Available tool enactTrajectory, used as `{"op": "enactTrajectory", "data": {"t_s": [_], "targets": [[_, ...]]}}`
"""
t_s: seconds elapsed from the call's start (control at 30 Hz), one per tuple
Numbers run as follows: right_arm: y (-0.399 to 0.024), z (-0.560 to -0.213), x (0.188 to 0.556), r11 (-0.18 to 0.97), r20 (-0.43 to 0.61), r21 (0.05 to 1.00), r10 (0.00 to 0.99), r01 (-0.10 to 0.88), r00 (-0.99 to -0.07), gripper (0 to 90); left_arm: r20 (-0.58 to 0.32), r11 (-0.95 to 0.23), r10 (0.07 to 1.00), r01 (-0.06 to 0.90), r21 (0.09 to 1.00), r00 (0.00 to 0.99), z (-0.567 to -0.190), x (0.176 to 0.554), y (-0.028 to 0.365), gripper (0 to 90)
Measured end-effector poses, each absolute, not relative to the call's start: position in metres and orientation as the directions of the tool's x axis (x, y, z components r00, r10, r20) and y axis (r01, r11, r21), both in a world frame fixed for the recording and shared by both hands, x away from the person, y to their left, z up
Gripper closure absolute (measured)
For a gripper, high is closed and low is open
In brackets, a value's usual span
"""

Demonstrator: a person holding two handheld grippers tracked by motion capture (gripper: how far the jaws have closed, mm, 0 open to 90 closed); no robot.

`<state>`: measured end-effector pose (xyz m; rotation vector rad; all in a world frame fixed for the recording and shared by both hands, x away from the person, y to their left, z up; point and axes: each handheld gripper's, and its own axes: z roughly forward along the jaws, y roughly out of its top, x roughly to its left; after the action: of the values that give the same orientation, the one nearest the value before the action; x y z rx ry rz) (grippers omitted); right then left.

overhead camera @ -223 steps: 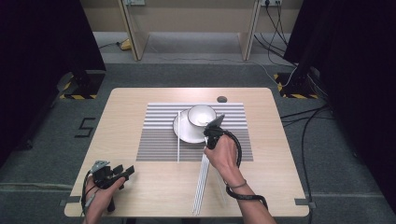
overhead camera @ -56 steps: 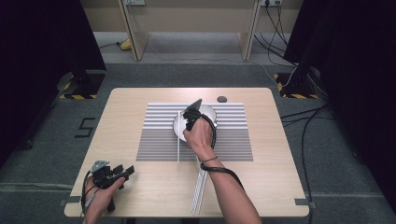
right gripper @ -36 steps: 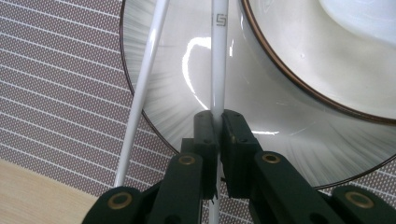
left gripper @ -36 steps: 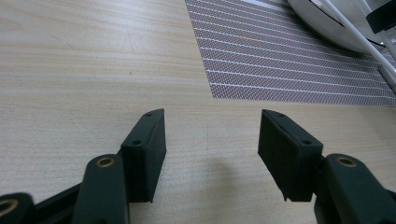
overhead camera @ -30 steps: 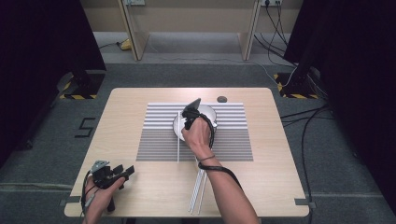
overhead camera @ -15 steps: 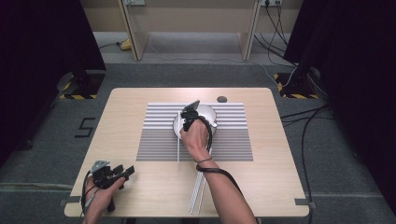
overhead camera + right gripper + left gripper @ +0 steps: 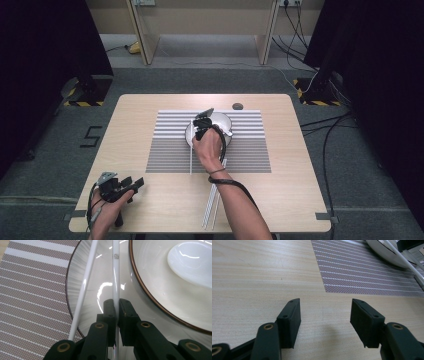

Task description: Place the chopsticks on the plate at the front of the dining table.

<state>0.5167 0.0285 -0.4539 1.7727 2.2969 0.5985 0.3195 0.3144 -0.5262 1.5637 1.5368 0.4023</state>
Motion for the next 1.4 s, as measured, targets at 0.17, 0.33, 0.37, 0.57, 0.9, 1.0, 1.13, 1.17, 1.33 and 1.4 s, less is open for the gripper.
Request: {"op": "enactTrajectory", "data": {"t_s": [0.17, 0.33, 0.37, 0.57, 0.9, 1.0, 1.13, 1.17, 1.33, 1.4], "targets": [[0.031, -0.455, 0.519, 0.2, 0.108, 0.432, 0.957, 0.88, -0.27, 85.1, -0.341, 0.154, 0.922, 0.637, 0.756, 0.182, -0.526, 0.32, 0.314, 41.2], [0.032, -0.456, 0.522, 0.193, 0.113, 0.44, 0.957, 0.877, -0.268, 85.1, -0.342, 0.154, 0.922, 0.637, 0.755, 0.182, -0.526, 0.32, 0.314, 41.2], [0.032, -0.456, 0.523, 0.189, 0.115, 0.441, 0.957, 0.877, -0.264, 85.1, -0.342, 0.155, 0.922, 0.637, 0.756, 0.182, -0.526, 0.32, 0.314, 41.2], [0.032, -0.458, 0.525, 0.18, 0.119, 0.449, 0.959, 0.875, -0.258, 85.1, -0.341, 0.154, 0.922, 0.637, 0.756, 0.182, -0.526, 0.32, 0.314, 41.2], [0.036, -0.459, 0.528, 0.169, 0.13, 0.47, 0.957, 0.866, -0.258, 85.1, -0.342, 0.154, 0.922, 0.637, 0.755, 0.182, -0.526, 0.32, 0.314, 41.2], [0.037, -0.459, 0.529, 0.166, 0.132, 0.472, 0.958, 0.866, -0.256, 85.1, -0.343, 0.155, 0.922, 0.637, 0.756, 0.182, -0.526, 0.32, 0.314, 41.2], [0.038, -0.46, 0.53, 0.165, 0.131, 0.474, 0.958, 0.865, -0.254, 85.1, -0.342, 0.154, 0.922, 0.637, 0.756, 0.183, -0.526, 0.32, 0.314, 41.2], [0.038, -0.46, 0.531, 0.163, 0.131, 0.475, 0.959, 0.865, -0.253, 85.1, -0.342, 0.154, 0.922, 0.637, 0.755, 0.182, -0.526, 0.32, 0.314, 41.2], [0.038, -0.461, 0.532, 0.16, 0.133, 0.483, 0.958, 0.861, -0.252, 85.0, -0.341, 0.153, 0.922, 0.637, 0.755, 0.182, -0.526, 0.32, 0.314, 41.2], [0.038, -0.461, 0.532, 0.158, 0.135, 0.484, 0.958, 0.861, -0.252, 85.1, -0.341, 0.153, 0.922, 0.637, 0.755, 0.183, -0.526, 0.32, 0.314, 41.2]]}}
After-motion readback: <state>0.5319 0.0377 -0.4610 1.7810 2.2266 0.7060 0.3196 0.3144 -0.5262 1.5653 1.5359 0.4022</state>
